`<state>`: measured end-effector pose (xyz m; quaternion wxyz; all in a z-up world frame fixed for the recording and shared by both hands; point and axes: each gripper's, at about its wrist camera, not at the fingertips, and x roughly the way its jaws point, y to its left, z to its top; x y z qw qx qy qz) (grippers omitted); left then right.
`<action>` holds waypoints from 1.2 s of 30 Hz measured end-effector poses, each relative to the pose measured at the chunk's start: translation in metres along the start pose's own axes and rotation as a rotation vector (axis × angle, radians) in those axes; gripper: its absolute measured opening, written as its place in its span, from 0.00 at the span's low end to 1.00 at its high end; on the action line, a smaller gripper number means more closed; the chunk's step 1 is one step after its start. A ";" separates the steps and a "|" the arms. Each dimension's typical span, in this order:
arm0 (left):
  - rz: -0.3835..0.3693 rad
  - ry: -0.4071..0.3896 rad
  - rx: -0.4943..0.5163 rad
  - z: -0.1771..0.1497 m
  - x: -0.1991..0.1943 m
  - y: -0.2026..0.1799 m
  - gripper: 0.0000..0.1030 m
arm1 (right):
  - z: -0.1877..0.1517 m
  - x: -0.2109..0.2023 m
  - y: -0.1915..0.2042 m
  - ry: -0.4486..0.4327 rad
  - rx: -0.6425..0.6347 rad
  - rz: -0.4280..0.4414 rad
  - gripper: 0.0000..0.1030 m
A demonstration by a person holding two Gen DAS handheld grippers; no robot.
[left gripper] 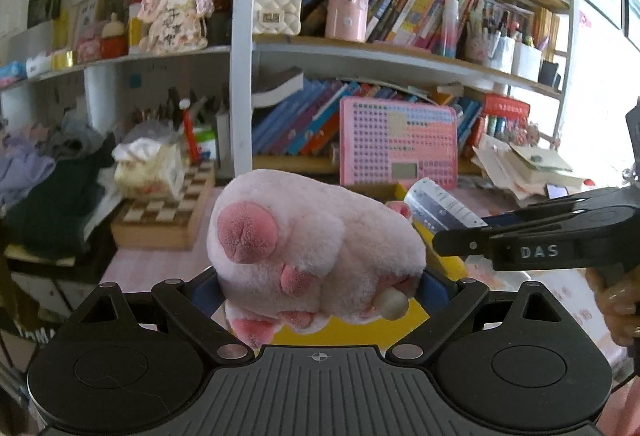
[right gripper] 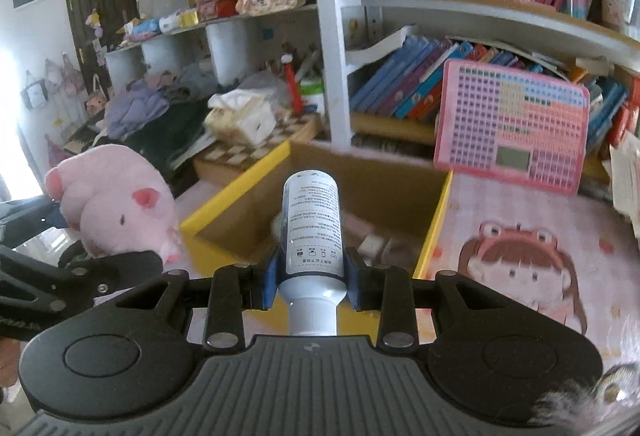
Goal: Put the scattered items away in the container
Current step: 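Carry the plush pig and spray bottle in both tools over the yellow box, then open left tool to drop the plush pig while right tool drops the spray bottle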
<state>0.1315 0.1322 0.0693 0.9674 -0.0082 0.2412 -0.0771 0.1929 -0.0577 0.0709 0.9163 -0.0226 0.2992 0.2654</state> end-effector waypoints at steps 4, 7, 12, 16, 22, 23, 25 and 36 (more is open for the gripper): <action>0.025 0.024 0.009 0.014 0.033 -0.001 0.93 | 0.020 0.032 -0.023 0.034 -0.056 0.016 0.30; 0.039 0.046 0.018 0.024 0.057 -0.002 0.93 | 0.041 0.058 -0.037 0.044 -0.156 0.016 0.30; 0.020 0.113 0.058 0.031 0.103 -0.012 0.93 | 0.057 0.116 -0.057 0.137 -0.196 0.088 0.30; 0.043 0.208 0.083 0.031 0.143 -0.018 0.93 | 0.065 0.164 -0.063 0.230 -0.289 0.123 0.30; 0.071 0.270 0.014 0.027 0.172 -0.008 0.93 | 0.055 0.207 -0.073 0.317 -0.294 0.141 0.30; 0.076 0.277 0.015 0.025 0.175 -0.008 0.93 | 0.054 0.212 -0.073 0.332 -0.306 0.146 0.30; 0.087 0.298 0.010 0.023 0.182 -0.007 0.93 | 0.052 0.220 -0.073 0.358 -0.331 0.156 0.30; 0.129 0.328 0.028 0.017 0.197 -0.011 0.97 | 0.061 0.229 -0.081 0.335 -0.315 0.179 0.42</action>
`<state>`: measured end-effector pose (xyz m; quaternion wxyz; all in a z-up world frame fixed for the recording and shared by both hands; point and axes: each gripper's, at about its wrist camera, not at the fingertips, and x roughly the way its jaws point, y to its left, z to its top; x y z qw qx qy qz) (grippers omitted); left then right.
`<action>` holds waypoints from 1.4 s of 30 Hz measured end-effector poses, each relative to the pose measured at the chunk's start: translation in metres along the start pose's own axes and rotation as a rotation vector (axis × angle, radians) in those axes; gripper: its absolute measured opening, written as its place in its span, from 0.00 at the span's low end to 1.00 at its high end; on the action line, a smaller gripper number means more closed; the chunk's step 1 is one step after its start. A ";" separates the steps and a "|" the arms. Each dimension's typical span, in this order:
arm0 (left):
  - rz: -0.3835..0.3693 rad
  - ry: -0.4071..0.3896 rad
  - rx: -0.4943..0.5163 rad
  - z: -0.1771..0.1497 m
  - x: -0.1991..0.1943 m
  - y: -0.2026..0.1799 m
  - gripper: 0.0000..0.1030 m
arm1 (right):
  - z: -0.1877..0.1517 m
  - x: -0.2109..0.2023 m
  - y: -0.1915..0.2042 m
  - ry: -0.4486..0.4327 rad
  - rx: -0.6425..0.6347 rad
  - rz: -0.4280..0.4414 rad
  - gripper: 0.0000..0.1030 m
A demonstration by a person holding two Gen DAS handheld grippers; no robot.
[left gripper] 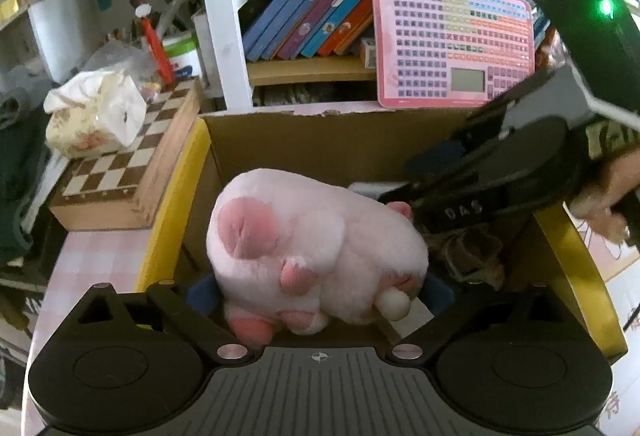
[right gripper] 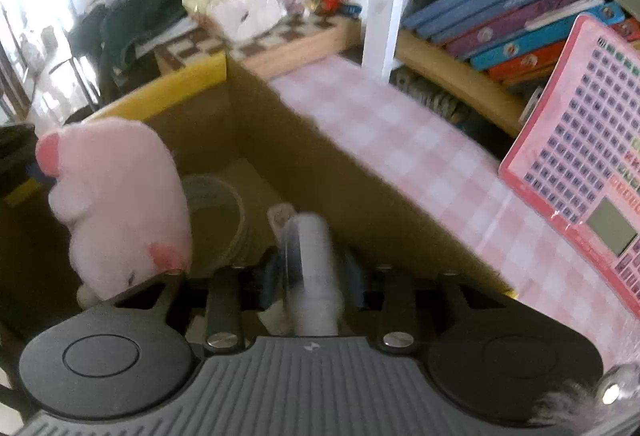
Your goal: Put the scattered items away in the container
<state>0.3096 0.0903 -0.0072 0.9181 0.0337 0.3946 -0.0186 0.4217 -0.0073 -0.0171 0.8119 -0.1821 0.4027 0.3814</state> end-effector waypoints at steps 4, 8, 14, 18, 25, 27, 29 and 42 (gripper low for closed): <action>0.001 -0.019 0.002 0.001 -0.005 0.001 0.97 | 0.004 -0.012 0.001 -0.024 0.033 0.031 0.48; -0.009 -0.099 0.028 0.004 -0.023 0.001 0.98 | 0.006 -0.032 0.011 -0.072 0.041 -0.003 0.52; -0.034 -0.170 0.053 0.004 -0.049 0.007 0.99 | 0.001 -0.072 0.020 -0.155 0.116 -0.075 0.56; -0.055 -0.190 0.052 -0.005 -0.061 0.009 0.99 | -0.011 -0.090 0.027 -0.173 0.163 -0.146 0.61; -0.085 -0.249 0.057 -0.030 -0.104 0.009 0.99 | -0.035 -0.120 0.056 -0.238 0.220 -0.232 0.64; -0.091 -0.271 0.058 -0.036 -0.117 0.009 0.99 | -0.041 -0.132 0.068 -0.262 0.229 -0.245 0.66; -0.090 -0.291 0.061 -0.042 -0.130 0.008 0.99 | -0.046 -0.143 0.079 -0.279 0.223 -0.261 0.67; -0.078 -0.349 0.075 -0.088 -0.199 0.002 0.99 | -0.097 -0.212 0.144 -0.411 0.265 -0.379 0.68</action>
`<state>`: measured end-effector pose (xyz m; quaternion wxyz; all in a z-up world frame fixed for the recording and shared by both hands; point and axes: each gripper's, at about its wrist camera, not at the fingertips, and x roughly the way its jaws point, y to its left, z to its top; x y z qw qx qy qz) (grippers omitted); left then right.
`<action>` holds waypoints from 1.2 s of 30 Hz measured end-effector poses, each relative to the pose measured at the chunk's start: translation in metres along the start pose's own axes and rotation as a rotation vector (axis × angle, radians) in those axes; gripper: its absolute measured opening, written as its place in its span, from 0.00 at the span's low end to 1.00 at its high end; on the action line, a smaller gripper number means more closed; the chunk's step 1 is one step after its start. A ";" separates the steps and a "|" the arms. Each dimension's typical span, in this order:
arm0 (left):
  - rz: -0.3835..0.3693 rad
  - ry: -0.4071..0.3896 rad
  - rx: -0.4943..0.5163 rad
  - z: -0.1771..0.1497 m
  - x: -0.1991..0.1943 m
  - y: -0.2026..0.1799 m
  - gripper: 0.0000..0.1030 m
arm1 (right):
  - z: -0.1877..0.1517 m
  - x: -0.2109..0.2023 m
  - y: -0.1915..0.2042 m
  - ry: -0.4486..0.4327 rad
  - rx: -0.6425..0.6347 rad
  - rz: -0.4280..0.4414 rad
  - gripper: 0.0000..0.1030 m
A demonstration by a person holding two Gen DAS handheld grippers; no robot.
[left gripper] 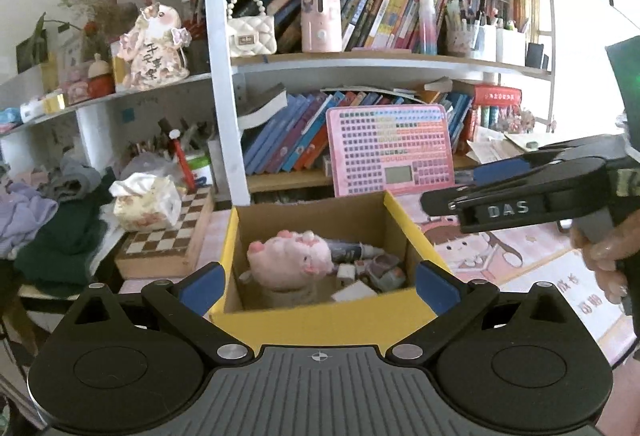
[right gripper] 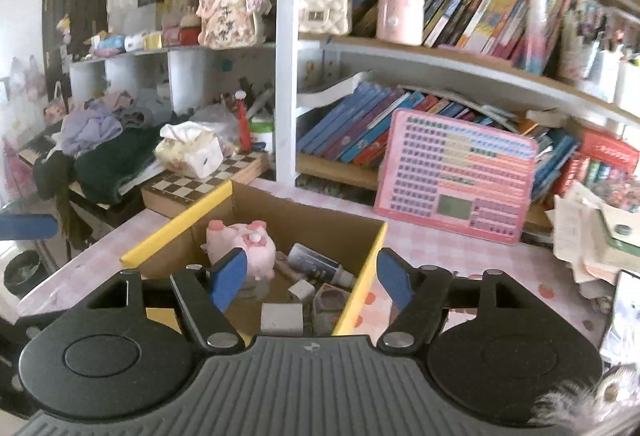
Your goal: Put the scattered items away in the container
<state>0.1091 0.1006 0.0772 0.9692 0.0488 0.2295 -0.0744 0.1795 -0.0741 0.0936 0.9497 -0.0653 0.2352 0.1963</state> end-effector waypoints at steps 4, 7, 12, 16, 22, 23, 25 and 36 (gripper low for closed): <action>-0.013 -0.008 -0.010 -0.012 -0.020 -0.003 0.99 | -0.020 -0.027 0.009 -0.005 0.006 -0.027 0.68; -0.015 -0.011 -0.016 -0.022 -0.034 -0.005 0.99 | -0.035 -0.044 0.015 0.008 0.029 -0.043 0.68; 0.005 -0.004 -0.038 -0.037 -0.048 -0.005 0.99 | -0.062 -0.066 0.026 0.024 0.081 -0.093 0.69; 0.030 0.021 -0.029 -0.050 -0.052 -0.008 0.99 | -0.088 -0.080 0.036 0.047 0.095 -0.138 0.69; 0.014 0.087 -0.047 -0.074 -0.055 -0.011 0.99 | -0.122 -0.098 0.043 0.108 0.115 -0.196 0.72; 0.015 0.100 -0.056 -0.079 -0.055 -0.011 0.99 | -0.127 -0.101 0.044 0.118 0.122 -0.206 0.73; 0.027 0.132 -0.080 -0.090 -0.056 -0.013 0.99 | -0.137 -0.107 0.046 0.134 0.140 -0.227 0.74; 0.045 0.285 -0.108 -0.116 -0.054 -0.027 1.00 | -0.165 -0.117 0.054 0.233 0.173 -0.261 0.85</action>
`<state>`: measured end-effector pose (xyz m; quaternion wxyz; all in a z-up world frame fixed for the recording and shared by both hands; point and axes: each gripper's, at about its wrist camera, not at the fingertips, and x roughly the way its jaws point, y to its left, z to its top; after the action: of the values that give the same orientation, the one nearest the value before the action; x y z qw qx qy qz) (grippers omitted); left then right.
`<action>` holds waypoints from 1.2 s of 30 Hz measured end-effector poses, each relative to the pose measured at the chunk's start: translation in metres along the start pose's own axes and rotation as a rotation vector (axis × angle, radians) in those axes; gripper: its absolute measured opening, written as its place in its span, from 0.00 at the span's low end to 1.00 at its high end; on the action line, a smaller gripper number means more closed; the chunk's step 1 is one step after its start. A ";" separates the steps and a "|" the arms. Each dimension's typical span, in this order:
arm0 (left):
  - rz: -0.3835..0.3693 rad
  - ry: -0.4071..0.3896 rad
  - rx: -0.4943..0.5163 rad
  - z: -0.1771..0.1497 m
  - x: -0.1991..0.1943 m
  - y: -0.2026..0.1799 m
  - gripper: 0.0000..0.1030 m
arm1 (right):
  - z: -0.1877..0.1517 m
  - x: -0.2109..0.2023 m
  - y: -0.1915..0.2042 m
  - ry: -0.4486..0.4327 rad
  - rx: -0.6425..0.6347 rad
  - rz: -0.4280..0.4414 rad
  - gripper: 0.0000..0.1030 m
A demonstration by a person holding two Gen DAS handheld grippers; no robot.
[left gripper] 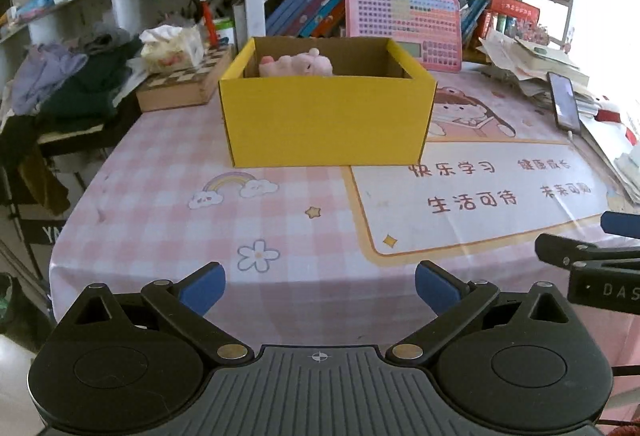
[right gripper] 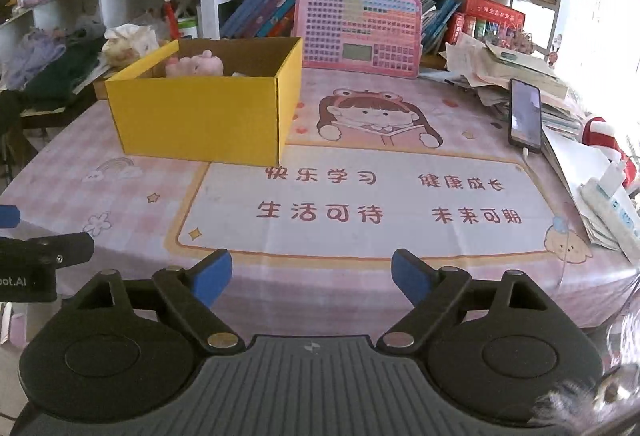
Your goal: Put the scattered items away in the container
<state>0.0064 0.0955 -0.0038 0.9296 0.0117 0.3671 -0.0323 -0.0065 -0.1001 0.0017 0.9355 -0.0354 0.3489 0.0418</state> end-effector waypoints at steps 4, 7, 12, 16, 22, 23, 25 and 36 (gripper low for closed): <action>-0.007 0.007 0.013 0.000 0.000 -0.005 1.00 | 0.000 0.000 0.002 0.014 -0.021 0.007 0.94; -0.012 0.025 0.019 -0.001 0.003 -0.008 1.00 | 0.000 -0.002 0.006 0.013 -0.042 0.020 0.97; -0.020 0.038 0.008 -0.002 0.004 -0.007 1.00 | 0.000 -0.002 0.006 0.022 -0.041 0.026 0.99; -0.037 0.028 0.004 -0.003 0.002 -0.006 1.00 | 0.000 -0.001 0.006 0.026 -0.036 0.030 0.99; -0.042 0.032 0.003 -0.003 0.002 -0.007 1.00 | 0.000 -0.001 0.005 0.029 -0.026 0.033 1.00; -0.039 0.037 0.004 -0.003 0.002 -0.007 1.00 | 0.000 -0.001 0.005 0.029 -0.025 0.032 1.00; -0.039 0.039 0.005 -0.003 0.002 -0.007 1.00 | -0.001 -0.001 0.005 0.031 -0.022 0.031 1.00; -0.051 0.043 0.010 -0.005 0.001 -0.009 1.00 | -0.003 -0.002 0.004 0.031 -0.026 0.036 1.00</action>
<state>0.0029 0.0868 -0.0079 0.9203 0.0076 0.3869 -0.0577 -0.0101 -0.0969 0.0008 0.9285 -0.0418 0.3636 0.0625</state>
